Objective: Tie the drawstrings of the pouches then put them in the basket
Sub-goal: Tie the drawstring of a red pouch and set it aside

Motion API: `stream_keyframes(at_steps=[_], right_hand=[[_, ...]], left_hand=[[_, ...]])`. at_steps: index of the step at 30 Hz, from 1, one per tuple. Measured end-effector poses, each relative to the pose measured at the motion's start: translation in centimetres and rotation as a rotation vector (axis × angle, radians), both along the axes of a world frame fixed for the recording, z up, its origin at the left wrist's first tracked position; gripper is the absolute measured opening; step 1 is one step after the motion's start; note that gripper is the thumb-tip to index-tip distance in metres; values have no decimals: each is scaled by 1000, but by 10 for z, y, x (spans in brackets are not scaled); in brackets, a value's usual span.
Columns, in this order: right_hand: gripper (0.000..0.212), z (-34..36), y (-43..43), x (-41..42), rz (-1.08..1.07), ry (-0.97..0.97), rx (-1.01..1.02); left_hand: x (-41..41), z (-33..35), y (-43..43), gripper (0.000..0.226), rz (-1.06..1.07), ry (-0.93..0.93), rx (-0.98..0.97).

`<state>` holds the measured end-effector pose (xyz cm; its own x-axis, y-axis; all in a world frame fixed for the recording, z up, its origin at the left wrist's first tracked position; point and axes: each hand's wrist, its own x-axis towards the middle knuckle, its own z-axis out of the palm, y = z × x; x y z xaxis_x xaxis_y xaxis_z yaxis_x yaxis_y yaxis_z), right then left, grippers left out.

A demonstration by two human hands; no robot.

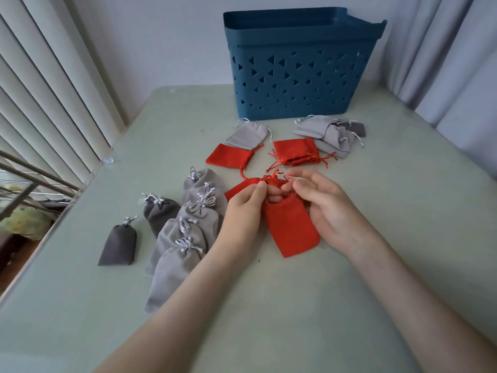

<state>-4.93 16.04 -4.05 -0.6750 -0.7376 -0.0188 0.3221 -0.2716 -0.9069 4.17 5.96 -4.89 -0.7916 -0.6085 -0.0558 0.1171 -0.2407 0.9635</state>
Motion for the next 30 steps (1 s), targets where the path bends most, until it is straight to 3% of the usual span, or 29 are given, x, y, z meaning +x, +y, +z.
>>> stream_keyframes(at_steps=[4,8,10,14,17,22,30], right_hand=[[20,2,2,-4,-13,-73,-125],[17,3,4,-9,-125,-153,-292],[22,3,6,-10,-132,-110,-266],[27,0,6,-3,-10,255,-111],[34,0,4,5,39,399,34],[47,1,4,11,79,562,151],[55,-3,2,10,114,586,162]], left_hand=[[2,3,1,36,-36,9,212],[5,12,-11,35,-42,143,501],[5,12,-12,36,-62,128,395],[6,5,-4,35,-113,-27,10],[7,1,0,39,-171,-142,-150],[9,4,9,10,-271,-125,-201],[10,6,12,56,-166,-125,-229]])
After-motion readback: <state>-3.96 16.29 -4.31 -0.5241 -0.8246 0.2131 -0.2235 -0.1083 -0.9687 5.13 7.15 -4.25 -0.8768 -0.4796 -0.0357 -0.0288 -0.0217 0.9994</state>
